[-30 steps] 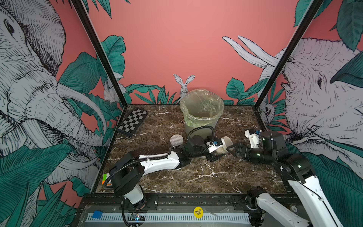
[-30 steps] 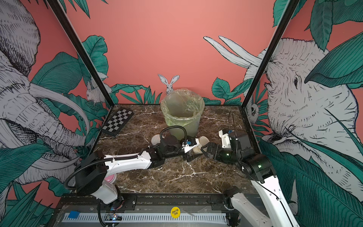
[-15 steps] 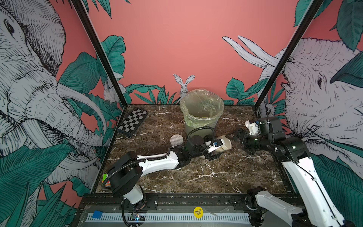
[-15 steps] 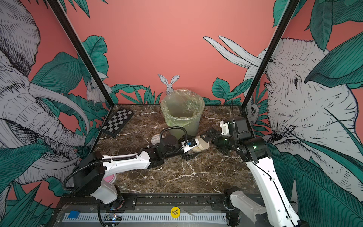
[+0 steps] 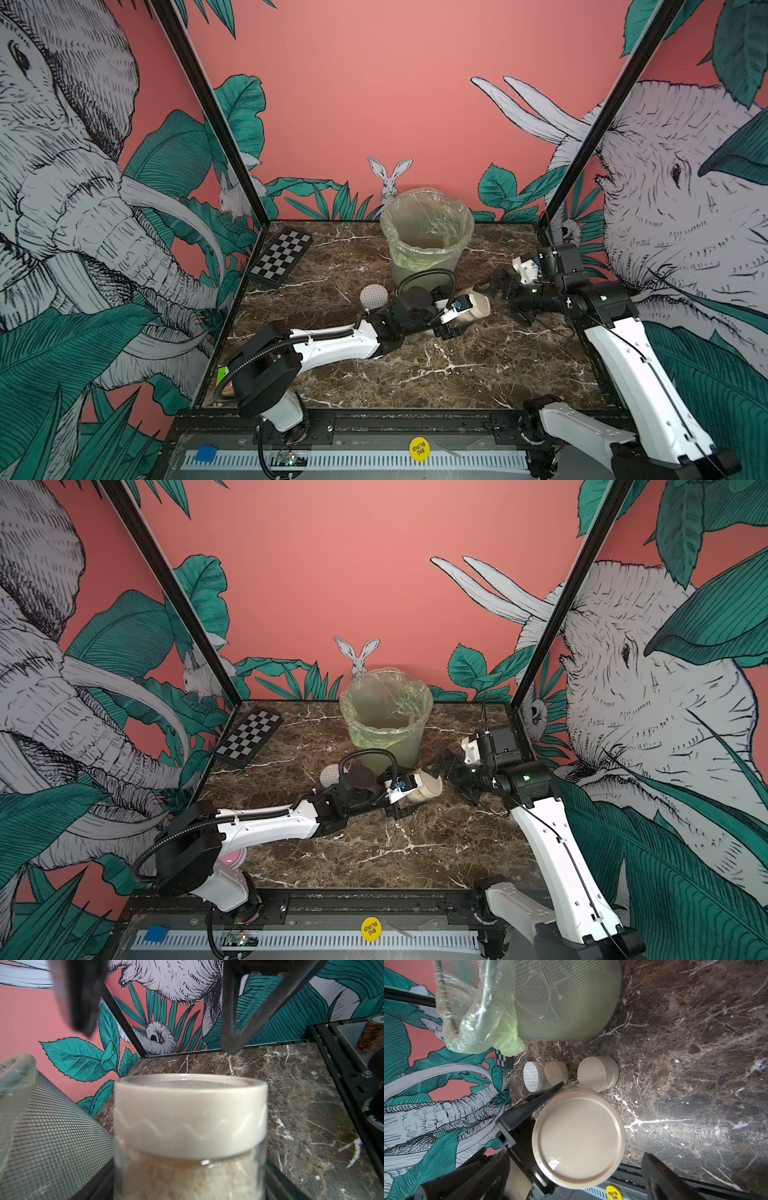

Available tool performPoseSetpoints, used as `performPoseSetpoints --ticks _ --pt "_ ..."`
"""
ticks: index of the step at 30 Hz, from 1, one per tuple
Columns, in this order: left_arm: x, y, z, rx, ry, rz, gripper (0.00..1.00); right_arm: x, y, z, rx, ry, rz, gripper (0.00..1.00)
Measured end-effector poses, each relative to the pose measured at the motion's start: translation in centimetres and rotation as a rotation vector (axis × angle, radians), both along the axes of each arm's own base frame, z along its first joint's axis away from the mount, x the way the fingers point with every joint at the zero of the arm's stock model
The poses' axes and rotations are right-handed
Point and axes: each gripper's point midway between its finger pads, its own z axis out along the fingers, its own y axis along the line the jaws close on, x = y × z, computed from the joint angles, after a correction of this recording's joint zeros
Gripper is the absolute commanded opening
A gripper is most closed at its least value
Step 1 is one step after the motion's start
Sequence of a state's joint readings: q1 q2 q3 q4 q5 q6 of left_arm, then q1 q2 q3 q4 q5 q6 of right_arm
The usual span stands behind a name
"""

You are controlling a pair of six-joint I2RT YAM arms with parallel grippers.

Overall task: Empty moldy rice from jars
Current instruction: Unscrew the lid from the jar.

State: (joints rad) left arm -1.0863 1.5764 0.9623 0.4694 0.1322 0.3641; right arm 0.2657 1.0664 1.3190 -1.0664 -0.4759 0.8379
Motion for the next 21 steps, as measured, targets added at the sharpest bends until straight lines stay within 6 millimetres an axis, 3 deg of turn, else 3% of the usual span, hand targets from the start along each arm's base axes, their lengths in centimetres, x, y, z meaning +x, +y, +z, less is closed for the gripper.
performPoseSetpoints --ticks 16,21 --pt "0.2 -0.2 -0.6 0.016 0.005 0.006 0.00 0.4 1.1 -3.4 0.021 0.059 0.056 0.93" --pt "0.3 -0.3 -0.6 0.017 0.003 0.005 0.00 0.8 1.4 -3.4 0.022 0.041 0.079 0.82"
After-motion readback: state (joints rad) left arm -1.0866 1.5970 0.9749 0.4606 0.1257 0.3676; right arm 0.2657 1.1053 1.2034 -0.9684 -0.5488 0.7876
